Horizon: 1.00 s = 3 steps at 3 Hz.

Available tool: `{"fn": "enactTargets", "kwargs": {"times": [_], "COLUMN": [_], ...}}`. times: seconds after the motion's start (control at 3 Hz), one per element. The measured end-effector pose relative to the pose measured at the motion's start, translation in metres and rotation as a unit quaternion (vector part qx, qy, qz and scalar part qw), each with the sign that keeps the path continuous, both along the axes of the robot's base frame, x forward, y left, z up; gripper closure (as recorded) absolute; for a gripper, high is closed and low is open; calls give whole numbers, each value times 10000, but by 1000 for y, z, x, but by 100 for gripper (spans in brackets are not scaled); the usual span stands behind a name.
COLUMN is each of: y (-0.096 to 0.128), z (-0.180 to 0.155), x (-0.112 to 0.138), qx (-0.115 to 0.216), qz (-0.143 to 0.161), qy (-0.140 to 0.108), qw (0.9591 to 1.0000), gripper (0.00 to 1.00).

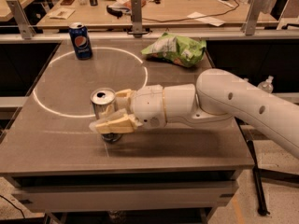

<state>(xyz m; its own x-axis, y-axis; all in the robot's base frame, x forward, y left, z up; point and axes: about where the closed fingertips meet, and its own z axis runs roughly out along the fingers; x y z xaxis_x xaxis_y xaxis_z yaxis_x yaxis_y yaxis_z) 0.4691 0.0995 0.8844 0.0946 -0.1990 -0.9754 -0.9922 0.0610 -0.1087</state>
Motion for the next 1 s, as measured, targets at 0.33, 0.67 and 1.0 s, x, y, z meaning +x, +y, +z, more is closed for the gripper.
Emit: {"fn": "enactTargets", "kwargs": {"times": [0.33, 0.67, 1.0], "y": [-7, -23, -23], "z": [-1, 5, 5], "x": [-1, -1, -5], "qx": [-72, -66, -66], "qz": [104, 227, 291], "qy": [-20, 191, 212], "qw": [9999, 9995, 9993], "gripper": [0, 0, 0]}}
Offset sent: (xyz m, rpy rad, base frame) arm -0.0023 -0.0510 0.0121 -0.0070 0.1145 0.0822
